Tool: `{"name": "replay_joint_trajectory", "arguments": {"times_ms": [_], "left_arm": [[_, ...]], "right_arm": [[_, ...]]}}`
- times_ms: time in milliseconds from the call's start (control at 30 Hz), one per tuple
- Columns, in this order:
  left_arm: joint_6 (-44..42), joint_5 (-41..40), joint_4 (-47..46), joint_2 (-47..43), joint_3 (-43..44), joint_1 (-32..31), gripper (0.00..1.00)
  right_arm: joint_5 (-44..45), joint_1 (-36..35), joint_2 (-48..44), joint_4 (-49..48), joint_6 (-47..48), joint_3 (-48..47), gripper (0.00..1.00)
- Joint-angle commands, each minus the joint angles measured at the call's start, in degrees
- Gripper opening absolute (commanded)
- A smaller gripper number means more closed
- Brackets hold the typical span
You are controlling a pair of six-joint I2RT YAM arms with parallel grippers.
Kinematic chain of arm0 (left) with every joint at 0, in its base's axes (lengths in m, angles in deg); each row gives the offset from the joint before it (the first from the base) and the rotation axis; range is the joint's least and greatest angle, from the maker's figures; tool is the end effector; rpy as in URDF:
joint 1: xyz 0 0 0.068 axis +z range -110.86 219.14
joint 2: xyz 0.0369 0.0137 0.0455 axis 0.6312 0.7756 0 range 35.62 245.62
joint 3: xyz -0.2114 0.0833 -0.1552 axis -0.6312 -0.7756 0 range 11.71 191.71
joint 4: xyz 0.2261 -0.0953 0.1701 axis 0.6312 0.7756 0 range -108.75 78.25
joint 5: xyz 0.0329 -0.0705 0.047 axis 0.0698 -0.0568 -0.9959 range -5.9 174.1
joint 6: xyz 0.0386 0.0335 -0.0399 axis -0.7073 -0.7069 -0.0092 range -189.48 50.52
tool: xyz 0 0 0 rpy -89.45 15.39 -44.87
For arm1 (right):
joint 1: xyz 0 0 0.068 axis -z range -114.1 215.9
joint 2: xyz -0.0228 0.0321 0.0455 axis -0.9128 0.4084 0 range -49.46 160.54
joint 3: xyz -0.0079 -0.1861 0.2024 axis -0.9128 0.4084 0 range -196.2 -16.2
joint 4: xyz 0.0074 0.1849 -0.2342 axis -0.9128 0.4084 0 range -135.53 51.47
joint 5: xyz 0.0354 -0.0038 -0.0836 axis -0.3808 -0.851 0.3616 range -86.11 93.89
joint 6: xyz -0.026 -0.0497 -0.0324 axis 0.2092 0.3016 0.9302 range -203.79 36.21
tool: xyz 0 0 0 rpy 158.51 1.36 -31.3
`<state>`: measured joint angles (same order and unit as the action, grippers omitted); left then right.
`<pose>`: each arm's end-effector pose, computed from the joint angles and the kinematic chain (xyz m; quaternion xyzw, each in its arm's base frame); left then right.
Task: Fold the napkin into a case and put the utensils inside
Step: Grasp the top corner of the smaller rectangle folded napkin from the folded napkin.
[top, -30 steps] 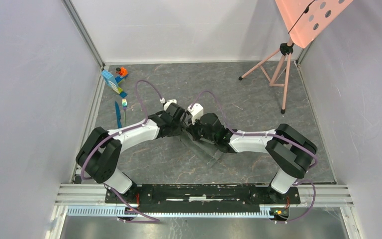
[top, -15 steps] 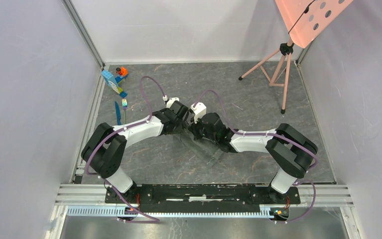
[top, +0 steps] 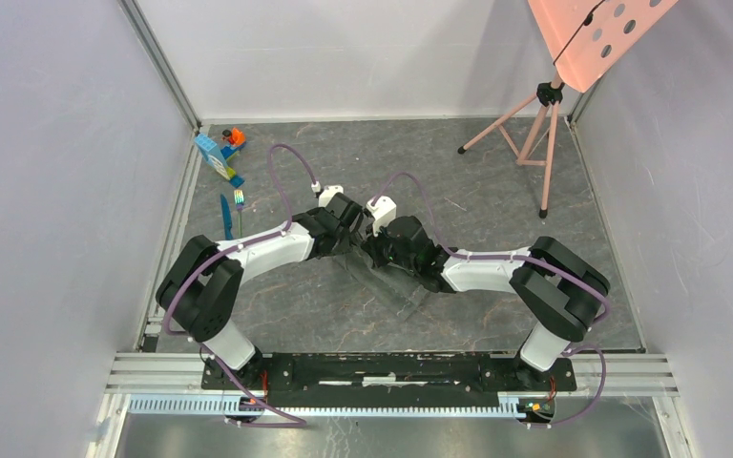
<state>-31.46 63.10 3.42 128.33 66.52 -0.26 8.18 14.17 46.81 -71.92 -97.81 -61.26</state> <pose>0.2852 -0.2108 0.1473 -0.0356 0.9504 -0.0214 0.3082 0.2425 0.3013 0.1421 -0.2530 0.8033 0.2656 0.4692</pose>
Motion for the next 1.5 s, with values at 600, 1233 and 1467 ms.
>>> {"name": "replay_joint_trajectory", "arguments": {"times_ms": [600,1233,1467], "left_arm": [[2.03,-2.74,-2.64,-2.86,-0.67,-9.29,0.32],[3.29,-1.08,-6.74,-7.51,-7.59,-9.6,0.42],[4.15,-2.73,-9.9,-15.86,-12.96,-9.57,0.39]], "right_arm": [[-2.24,-2.02,-0.51,-2.35,3.02,-1.71,0.0],[-2.23,-1.99,0.09,-2.6,3.21,-1.66,0.0],[-2.23,-1.99,0.32,-2.72,3.19,-1.61,0.0]]}}
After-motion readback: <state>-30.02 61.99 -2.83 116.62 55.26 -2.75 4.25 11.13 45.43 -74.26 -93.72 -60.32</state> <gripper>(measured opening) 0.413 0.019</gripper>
